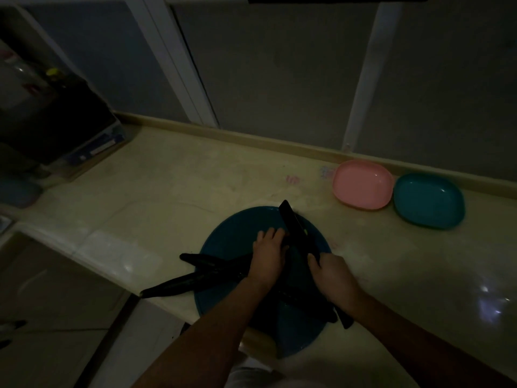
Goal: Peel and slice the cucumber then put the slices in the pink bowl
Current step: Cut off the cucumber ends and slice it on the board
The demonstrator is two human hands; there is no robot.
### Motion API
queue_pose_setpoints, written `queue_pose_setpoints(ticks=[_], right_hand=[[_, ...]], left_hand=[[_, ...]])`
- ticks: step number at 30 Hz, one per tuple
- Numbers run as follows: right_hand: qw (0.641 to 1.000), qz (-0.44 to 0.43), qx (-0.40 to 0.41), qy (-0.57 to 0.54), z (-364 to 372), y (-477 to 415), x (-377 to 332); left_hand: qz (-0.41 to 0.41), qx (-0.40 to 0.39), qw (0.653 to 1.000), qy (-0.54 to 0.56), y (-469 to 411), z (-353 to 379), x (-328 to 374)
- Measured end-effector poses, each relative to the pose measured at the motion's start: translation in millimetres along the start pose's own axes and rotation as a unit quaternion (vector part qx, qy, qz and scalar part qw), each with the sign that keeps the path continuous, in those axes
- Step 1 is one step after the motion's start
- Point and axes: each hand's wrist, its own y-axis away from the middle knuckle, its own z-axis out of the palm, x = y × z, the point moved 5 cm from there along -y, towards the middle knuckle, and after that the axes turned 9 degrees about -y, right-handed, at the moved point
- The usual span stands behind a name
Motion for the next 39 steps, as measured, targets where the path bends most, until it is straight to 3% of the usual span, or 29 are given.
queue_pose_setpoints(ticks=[20,39], right_hand=[[1.000,0.013,-0.008,0.013,9,1,4],[0.998,0.026,0.003,-0.054,2,8,-1]], left_hand=[[-0.001,-0.004,1.000,0.012,0,0,-1],[-0.001,0.002,1.000,0.010,0,-2,0]])
